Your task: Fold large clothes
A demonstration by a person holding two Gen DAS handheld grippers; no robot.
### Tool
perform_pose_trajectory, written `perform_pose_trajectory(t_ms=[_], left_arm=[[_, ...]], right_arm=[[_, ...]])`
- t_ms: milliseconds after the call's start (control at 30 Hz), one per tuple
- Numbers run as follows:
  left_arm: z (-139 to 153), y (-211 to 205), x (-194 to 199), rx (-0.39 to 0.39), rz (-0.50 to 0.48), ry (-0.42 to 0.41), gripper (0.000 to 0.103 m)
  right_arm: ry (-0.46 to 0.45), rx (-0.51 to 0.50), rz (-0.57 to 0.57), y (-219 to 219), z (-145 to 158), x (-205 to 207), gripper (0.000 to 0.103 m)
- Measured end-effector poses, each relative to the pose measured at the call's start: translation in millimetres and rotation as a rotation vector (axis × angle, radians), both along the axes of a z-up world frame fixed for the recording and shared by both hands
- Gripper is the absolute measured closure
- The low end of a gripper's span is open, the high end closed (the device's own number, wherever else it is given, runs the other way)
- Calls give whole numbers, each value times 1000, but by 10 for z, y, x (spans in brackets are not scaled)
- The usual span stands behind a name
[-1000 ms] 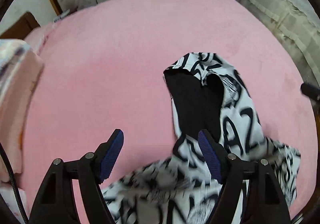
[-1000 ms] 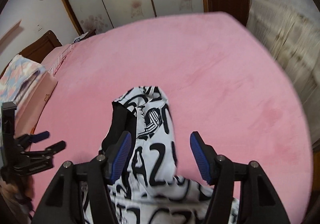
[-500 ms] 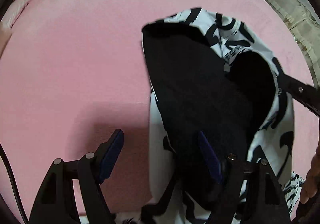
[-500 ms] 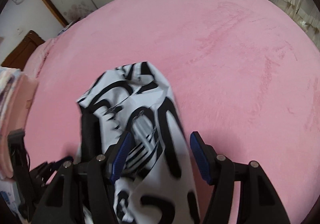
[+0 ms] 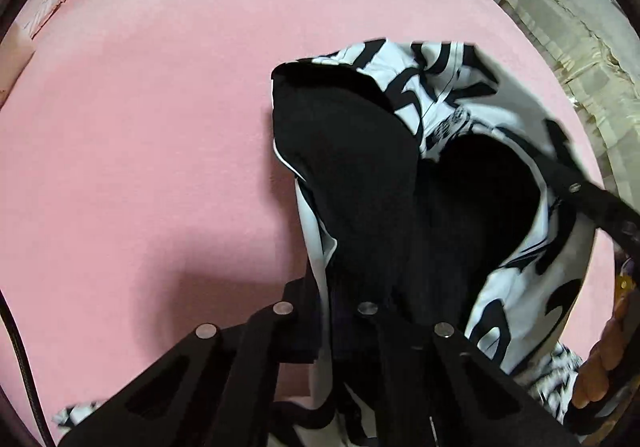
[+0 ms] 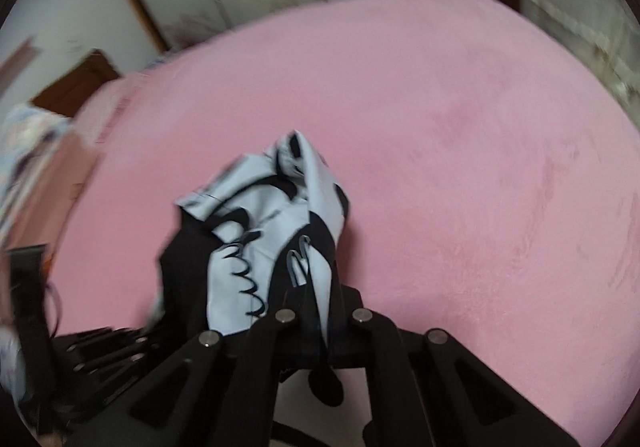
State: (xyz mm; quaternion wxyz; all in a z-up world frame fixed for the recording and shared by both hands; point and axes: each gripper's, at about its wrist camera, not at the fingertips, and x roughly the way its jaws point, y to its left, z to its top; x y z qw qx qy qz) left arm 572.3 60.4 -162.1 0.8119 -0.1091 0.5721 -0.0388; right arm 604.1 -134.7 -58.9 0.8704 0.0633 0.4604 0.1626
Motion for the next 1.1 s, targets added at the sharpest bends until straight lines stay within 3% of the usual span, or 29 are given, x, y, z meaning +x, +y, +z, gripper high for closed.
perform_pose_trajectory(t_ms=[133,233,467,633,800,967,1100], left_arm=[[390,33,-389,-41,-20,-54,102],[662,105,-787,-119,-14,-117,101],[892,206,-1717,-199,-46,-221,98],[782,278,-2312,-214,-89,-200,89],[564,424,-2831,-174,-124,-137,89],[460,464,-3213,-161,-165,-83,89],[443,348,-3360,-137,-209,-91,89]], right_arm=[[-153,15,108,36,533,-618,102],[-273,-48,164,40,811,-1122,102],[-427,-130,235,-44,1012,-2170,102],[-481,-274,281,-25,798,-2870,101],[-522,-398,339,-6,508,-3380,101],[-478,-489,394,2,180,-3670,101],[-435,-535,393,-61,-53,-3836,101]])
